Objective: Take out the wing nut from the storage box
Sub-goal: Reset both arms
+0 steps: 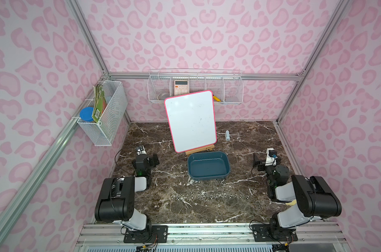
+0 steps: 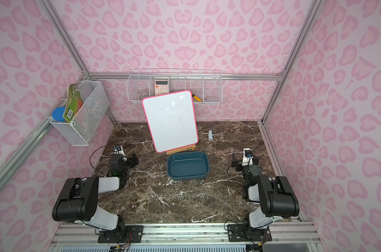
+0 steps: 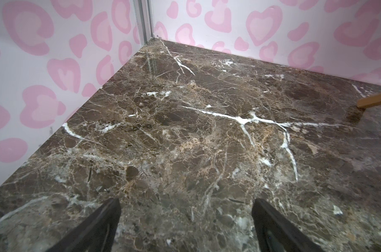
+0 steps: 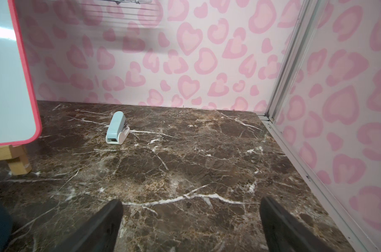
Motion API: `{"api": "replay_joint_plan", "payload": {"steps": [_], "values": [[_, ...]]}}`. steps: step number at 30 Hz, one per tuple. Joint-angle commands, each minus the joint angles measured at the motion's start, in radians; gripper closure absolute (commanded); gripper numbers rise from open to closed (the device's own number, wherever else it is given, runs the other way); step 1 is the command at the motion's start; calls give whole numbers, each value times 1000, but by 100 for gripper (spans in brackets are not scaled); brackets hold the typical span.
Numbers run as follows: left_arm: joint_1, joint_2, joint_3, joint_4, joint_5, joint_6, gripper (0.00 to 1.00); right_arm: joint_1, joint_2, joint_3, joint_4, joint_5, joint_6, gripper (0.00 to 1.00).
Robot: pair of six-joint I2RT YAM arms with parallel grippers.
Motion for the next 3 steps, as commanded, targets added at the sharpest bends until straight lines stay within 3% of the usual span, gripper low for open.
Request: {"api": "replay_joint_plan", "payload": {"steps": [1,3], "values": [[0,-1,5,-8,3,2,2,2,-3,5,7,44,11,1],[0,-2,4,-4,1,1,1,2,-3,5,9,43,11,1]]}}
